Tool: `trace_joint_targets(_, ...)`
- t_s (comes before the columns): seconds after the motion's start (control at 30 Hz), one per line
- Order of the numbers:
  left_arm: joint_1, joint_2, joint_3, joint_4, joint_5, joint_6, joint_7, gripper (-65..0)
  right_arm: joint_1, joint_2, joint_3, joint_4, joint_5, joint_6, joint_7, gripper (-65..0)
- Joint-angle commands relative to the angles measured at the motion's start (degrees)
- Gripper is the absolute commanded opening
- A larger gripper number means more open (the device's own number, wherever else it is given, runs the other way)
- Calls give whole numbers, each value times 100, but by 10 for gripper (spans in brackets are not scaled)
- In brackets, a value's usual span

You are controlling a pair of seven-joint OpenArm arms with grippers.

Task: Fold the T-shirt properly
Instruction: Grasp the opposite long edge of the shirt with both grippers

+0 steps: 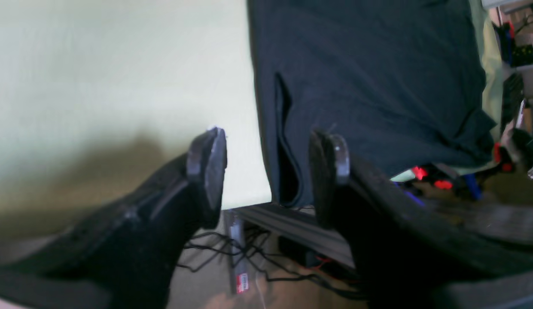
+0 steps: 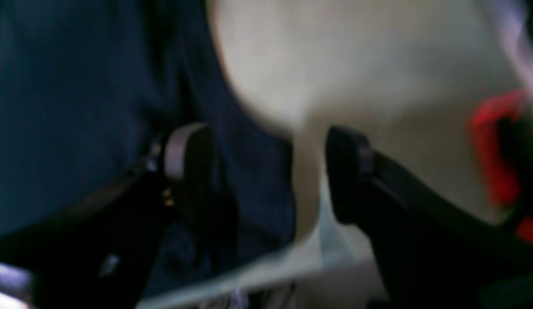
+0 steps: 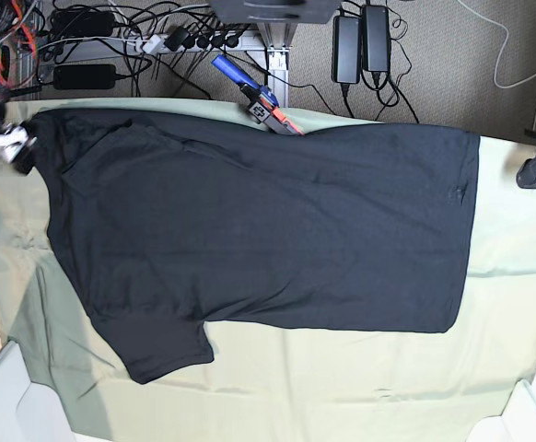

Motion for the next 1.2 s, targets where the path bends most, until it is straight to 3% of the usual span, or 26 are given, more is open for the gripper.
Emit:
trace_joint_targets(0.0, -42, -160, -63, 205, -145, -71, -55, -310, 140, 181, 122, 90, 37, 271, 116, -238)
trace_joint_targets(0.17, -42, -157, -63, 1019, -145, -71, -31, -311, 1045, 413, 68, -52, -168, 271, 232, -238)
trace_joint_targets(0.33, -42, -160, -57, 1762, -145, -71, -92, -311, 2262, 518, -503, -918, -334, 275, 501, -238)
trace_joint_targets(0.5, -22, -157, -52, 1875, 44, -71, -254, -311, 3720, 511, -1460, -2483, -793, 275, 1095, -238)
trace_joint_targets(0.73, -9, -157, -52, 1875, 68, -71, -260, -310, 5482, 334, -2745, -5130, -1989, 258, 2282, -238)
trace_joint_targets(0.93, -9, -157, -52, 1875, 39, -71, -260, -311, 6039, 87, -3241, -6662, -2653, 260, 2935, -238)
trace_joint_targets(1.17, -9, -157, -52, 1875, 42, -71, -280, -311, 6052, -201, -3250, -6763, -2876, 284, 2990, -239)
